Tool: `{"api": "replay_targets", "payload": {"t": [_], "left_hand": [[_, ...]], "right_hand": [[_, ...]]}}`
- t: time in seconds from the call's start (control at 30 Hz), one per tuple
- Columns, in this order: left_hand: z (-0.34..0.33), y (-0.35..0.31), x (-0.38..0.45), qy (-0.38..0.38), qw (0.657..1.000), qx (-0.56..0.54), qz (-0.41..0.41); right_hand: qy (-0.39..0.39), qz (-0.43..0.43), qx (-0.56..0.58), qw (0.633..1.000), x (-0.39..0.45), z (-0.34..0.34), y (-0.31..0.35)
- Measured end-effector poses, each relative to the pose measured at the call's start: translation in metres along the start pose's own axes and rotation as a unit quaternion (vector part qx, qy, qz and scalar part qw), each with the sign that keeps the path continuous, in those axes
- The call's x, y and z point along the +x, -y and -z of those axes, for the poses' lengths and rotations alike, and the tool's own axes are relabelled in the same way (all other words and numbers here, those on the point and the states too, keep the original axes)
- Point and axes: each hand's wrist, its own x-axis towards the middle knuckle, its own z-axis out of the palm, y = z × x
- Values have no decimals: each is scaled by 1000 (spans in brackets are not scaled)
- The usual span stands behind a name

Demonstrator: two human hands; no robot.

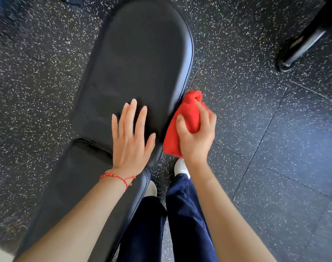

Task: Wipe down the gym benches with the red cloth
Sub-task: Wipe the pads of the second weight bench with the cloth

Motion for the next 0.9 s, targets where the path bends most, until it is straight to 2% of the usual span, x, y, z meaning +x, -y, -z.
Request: {"api": "replay_targets", "payload": {"t": [0.23,0.33,0.47,0.7,0.8,0.9], "left_hand": [[12,-21,82,-52,999,5,-5],[6,-20,95,-41,999,25,0],[0,-18,92,-44,998,39,3],[-3,-18,93,-54,998,38,6],[-4,-17,93,-57,998,36,6],[-5,-17,94,-61,998,33,7]], "right_hand": [[80,-53,-36,995,-39,4,-24],[67,-59,-18,996,-26,4,-15],[14,-38,8,999,17,1,12],[-25,1,27,999,82,1,45],[-19,-10,29,999,72,1,38],[28,-33,15,999,38,2,17]]}}
